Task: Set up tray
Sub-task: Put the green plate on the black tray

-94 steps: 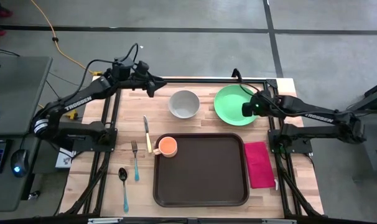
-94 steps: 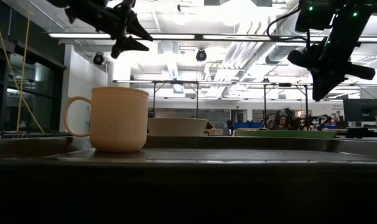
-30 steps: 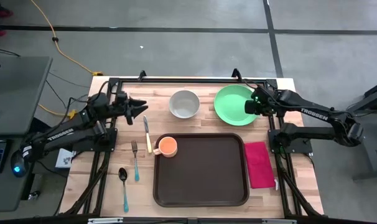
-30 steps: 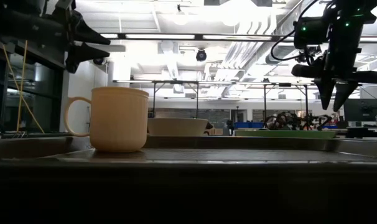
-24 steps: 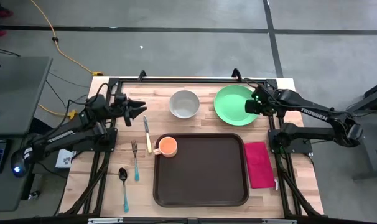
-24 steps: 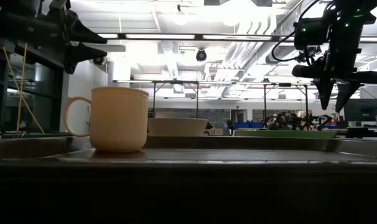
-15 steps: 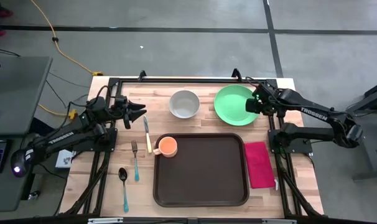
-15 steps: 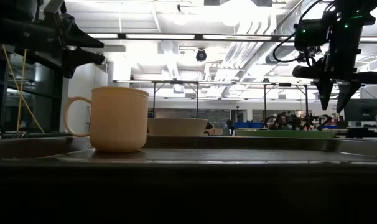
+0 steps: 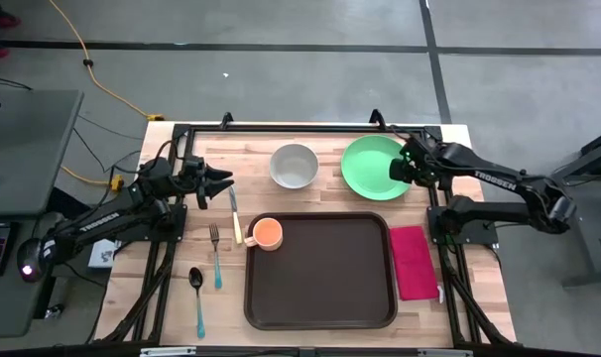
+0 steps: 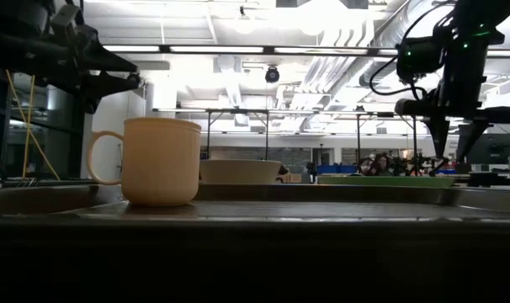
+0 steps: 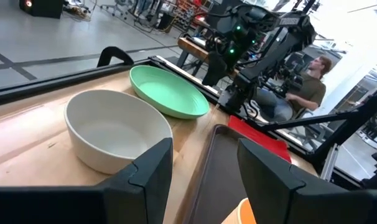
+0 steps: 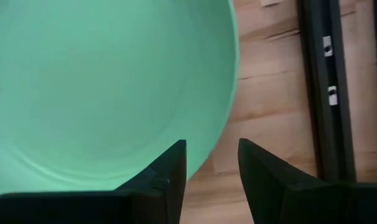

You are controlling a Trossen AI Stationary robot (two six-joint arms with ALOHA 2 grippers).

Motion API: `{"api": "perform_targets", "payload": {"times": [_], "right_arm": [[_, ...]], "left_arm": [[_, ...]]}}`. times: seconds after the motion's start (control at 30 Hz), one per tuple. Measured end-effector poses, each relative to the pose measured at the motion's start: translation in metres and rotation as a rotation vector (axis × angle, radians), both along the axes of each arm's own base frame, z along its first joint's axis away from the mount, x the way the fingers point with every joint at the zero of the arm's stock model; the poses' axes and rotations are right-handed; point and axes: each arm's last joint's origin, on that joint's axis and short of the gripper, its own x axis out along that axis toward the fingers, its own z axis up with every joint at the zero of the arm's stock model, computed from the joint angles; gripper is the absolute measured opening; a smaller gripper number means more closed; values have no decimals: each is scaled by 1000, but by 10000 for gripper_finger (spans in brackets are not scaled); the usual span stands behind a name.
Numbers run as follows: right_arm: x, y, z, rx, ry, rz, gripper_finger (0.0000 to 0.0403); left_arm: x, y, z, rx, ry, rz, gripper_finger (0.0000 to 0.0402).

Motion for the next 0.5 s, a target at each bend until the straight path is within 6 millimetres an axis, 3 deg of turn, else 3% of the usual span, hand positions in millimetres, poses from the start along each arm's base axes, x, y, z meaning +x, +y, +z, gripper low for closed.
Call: {"api": "perform_targets", "payload": {"times": [0.5], "right_arm": [[10,-11,-15,7,86,5,124]], "left_arm": [[-1,-1,-5,-8,51,-5,211]]}}
